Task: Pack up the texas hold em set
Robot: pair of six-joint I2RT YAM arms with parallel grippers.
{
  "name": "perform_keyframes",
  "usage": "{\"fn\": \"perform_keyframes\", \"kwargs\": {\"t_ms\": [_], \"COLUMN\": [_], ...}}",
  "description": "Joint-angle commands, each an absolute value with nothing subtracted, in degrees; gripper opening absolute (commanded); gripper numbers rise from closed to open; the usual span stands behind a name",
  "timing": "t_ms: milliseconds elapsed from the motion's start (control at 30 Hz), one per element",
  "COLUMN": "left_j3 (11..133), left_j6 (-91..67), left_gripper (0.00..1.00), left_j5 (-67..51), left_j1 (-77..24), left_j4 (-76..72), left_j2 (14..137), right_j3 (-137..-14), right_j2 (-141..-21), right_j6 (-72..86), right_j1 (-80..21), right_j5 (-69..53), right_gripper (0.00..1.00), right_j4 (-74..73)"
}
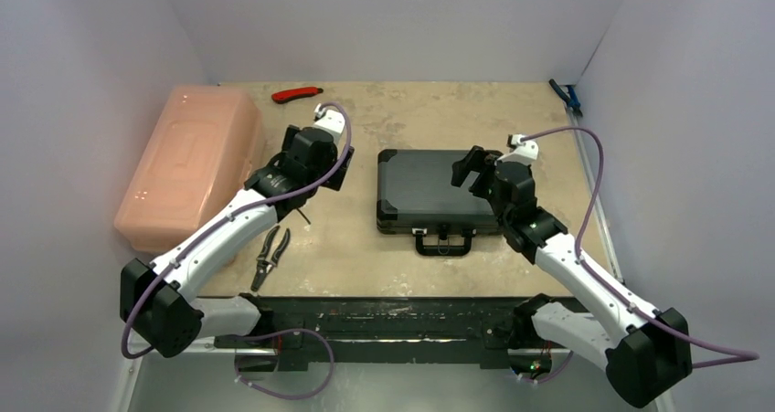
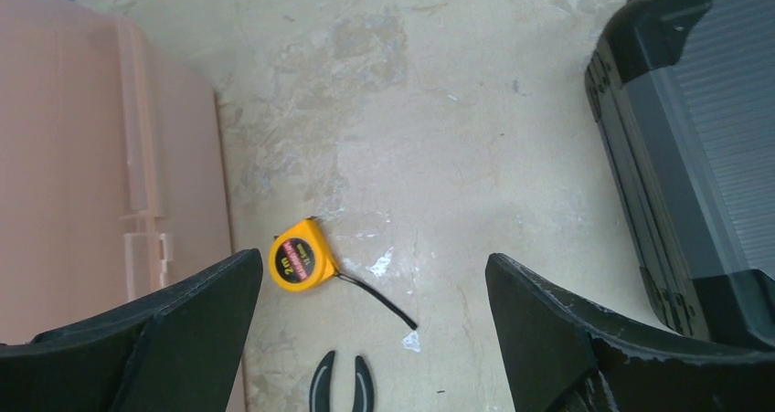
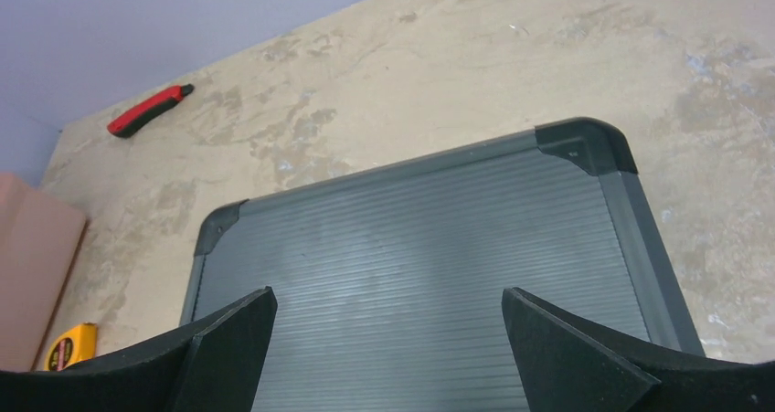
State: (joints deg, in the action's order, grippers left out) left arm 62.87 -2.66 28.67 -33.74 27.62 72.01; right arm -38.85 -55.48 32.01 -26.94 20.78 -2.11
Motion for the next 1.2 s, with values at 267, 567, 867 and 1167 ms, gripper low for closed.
{"fn": "perform_keyframes", "kwargs": {"t_ms": [267, 567, 867, 1167], "left_j3": [65.0, 67.3, 67.8, 59.4], "left_j6": [-4.3, -6.6, -14.9, -24.6], "left_gripper": [0.92, 0.91, 0.88, 0.84], "left_j5": [16.3, 12.6, 10.2, 7.1], "left_j1": [-33.4, -33.5, -33.5, -33.7], "left_j4": [26.7, 30.6, 35.4, 32.0], "left_j2": [74.2, 75.8, 75.0, 72.7], "right_j3": [-37.8, -41.6, -52.2, -60.7], "right_j2": [-57.1, -57.7, -59.6, -61.1], "right_j6": [27.8, 27.7, 27.7, 24.0], "right_j1": [-27.0, -27.0, -26.9, -27.0], "right_j5": [17.0, 15.6, 14.1, 0.8], "right_gripper": [0.99, 0.99, 0.94, 0.78], "right_j4": [11.1, 8.4, -5.3, -9.1]}}
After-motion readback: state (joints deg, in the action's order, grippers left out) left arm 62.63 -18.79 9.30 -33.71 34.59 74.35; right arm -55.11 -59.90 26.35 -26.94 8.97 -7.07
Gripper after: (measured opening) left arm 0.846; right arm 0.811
